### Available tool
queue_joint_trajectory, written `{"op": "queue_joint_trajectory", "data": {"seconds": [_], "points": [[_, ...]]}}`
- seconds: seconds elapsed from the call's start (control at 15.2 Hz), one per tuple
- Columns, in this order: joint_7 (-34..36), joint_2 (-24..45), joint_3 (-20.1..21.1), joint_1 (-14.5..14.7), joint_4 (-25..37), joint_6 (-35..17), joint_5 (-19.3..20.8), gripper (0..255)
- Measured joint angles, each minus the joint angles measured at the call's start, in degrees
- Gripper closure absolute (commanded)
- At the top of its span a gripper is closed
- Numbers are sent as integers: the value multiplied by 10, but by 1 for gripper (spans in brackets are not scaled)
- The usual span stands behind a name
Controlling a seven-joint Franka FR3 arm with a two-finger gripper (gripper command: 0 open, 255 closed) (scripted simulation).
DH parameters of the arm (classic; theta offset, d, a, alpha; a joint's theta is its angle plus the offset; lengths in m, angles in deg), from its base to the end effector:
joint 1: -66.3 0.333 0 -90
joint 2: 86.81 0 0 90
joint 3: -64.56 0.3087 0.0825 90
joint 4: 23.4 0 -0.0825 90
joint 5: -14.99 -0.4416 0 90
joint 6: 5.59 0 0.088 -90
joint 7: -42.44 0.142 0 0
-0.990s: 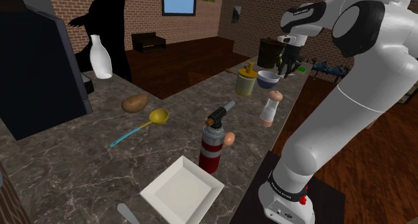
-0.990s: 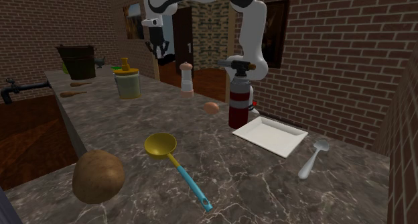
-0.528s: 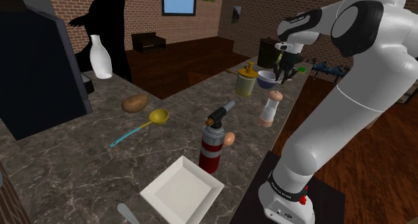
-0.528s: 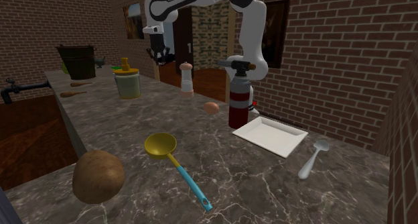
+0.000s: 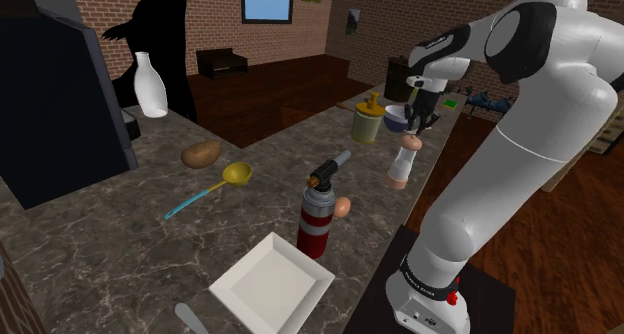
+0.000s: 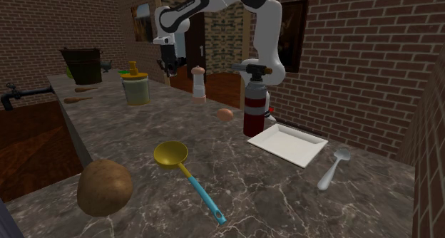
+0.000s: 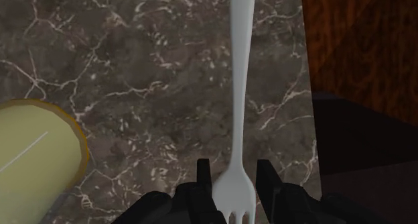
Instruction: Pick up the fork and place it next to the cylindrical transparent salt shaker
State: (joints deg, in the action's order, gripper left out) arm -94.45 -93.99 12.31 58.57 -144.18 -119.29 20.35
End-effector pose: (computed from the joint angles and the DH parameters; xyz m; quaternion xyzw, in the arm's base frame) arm 0.2766 -0.5012 0.3782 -0.7685 -0.6394 -0.0102 0.0210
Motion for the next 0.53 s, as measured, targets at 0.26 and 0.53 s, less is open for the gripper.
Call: {"op": "queue_joint_trajectory", "data": {"seconds": [0.26, 0.53], "points": [[-10, 17, -6, 1, -20, -31, -13, 255], [-23, 36, -13, 1, -39, -62, -28, 255]]}}
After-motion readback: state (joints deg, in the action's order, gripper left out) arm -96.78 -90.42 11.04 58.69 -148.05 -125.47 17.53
